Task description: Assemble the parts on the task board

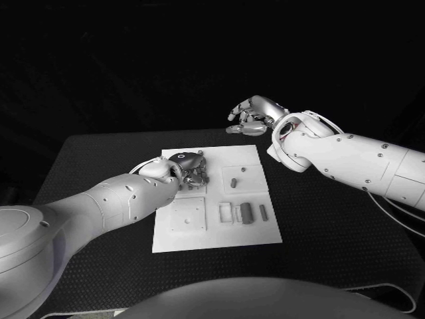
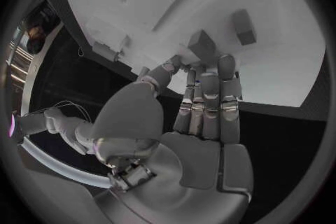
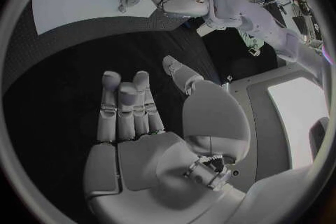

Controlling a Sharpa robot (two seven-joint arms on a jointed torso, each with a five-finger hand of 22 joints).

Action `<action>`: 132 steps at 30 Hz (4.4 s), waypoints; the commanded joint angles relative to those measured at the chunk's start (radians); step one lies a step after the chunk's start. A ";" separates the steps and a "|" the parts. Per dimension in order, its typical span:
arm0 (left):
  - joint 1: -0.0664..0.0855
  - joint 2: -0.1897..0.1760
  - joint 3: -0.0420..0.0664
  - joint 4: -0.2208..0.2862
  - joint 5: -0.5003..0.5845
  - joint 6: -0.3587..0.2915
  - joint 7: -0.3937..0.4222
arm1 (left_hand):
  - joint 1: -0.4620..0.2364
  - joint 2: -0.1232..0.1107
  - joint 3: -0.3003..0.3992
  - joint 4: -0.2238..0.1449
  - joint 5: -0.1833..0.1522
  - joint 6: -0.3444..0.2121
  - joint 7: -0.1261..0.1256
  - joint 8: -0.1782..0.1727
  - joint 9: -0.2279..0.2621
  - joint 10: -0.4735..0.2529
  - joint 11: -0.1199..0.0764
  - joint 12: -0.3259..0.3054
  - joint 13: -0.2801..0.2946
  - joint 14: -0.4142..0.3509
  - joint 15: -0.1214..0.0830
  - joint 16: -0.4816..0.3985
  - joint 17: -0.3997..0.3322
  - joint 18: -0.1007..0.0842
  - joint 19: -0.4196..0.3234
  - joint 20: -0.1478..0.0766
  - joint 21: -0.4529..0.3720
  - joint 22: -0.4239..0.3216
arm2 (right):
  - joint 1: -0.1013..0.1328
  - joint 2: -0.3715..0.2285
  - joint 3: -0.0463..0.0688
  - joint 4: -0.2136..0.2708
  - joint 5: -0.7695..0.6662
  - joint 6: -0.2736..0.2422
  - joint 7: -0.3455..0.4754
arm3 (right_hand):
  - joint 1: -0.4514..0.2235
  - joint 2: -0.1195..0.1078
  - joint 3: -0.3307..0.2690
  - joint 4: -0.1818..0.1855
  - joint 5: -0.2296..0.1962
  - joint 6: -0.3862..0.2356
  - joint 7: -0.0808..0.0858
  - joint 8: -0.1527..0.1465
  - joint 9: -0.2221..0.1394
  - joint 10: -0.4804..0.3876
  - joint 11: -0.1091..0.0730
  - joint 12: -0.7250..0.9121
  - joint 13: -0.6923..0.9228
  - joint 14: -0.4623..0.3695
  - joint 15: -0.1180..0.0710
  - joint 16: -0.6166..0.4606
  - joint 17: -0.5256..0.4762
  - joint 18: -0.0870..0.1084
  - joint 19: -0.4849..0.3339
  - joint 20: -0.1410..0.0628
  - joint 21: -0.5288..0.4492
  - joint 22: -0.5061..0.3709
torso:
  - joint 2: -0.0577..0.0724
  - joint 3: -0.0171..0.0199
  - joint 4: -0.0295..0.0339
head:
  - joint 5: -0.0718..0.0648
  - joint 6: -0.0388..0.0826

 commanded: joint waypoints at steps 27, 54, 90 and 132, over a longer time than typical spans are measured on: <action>-0.010 0.020 -0.001 0.000 0.029 0.001 0.019 | -0.025 -0.053 -0.029 -0.014 0.008 -0.103 0.037 -0.039 -0.029 0.011 0.015 -0.035 0.016 0.001 0.008 0.000 0.006 0.070 0.004 0.011 0.011 0.020 | 0.002 0.003 0.001 -0.001 -0.001 0.013 0.007 | 0.001 0.010 -0.002 -0.001 0.001 -0.013 0.023 0.005 -0.002 -0.005 0.000 0.007 -0.002 0.000 0.004 0.000 -0.002 0.012 0.003 -0.003 -0.003 0.009 | 0.000 -0.0011 0.0003 | -0.003 0.000; -0.010 0.033 -0.001 -0.007 -0.002 0.028 -0.002 | 0.034 -0.004 0.004 -0.016 0.006 0.007 0.000 0.041 -0.002 0.043 0.003 -0.040 0.058 0.011 -0.004 0.011 0.021 0.069 0.016 0.003 0.026 0.024 | 0.002 0.005 0.001 -0.003 0.000 0.015 0.007 | 0.000 0.011 -0.003 -0.001 0.001 -0.012 0.022 0.006 -0.002 -0.005 0.000 0.007 -0.002 0.000 0.004 0.000 -0.002 0.012 0.003 -0.003 -0.003 0.010 | 0.000 0.0001 -0.0002 | -0.007 0.000; -0.010 0.031 0.000 -0.008 0.155 0.019 0.016 | 0.042 0.048 0.072 0.003 0.019 0.055 -0.021 0.065 0.000 0.103 -0.018 -0.049 0.080 0.057 -0.025 0.060 0.025 0.071 0.044 -0.019 0.103 0.025 | 0.002 0.007 0.001 -0.007 0.000 0.015 0.007 | 0.001 0.012 -0.004 -0.003 0.001 -0.012 0.022 0.007 -0.002 -0.005 0.000 0.008 -0.003 0.000 0.004 0.000 -0.002 0.012 0.003 -0.003 -0.003 0.010 | 0.000 -0.0009 0.0003 | -0.019 0.000; -0.010 0.053 -0.001 -0.021 0.017 -0.001 -0.093 | 0.053 -0.026 0.005 -0.020 0.001 -0.013 0.006 0.043 -0.013 0.102 -0.011 -0.095 0.101 0.048 -0.018 0.082 0.011 0.085 0.026 -0.011 0.138 0.020 | 0.002 0.007 0.000 -0.008 0.000 0.021 0.007 | 0.002 0.013 -0.004 -0.004 0.001 -0.013 0.022 0.008 -0.003 -0.005 0.000 0.009 -0.004 0.000 0.004 0.000 -0.002 0.012 0.003 -0.003 -0.003 0.010 | 0.000 -0.0005 -0.0004 | -0.026 0.000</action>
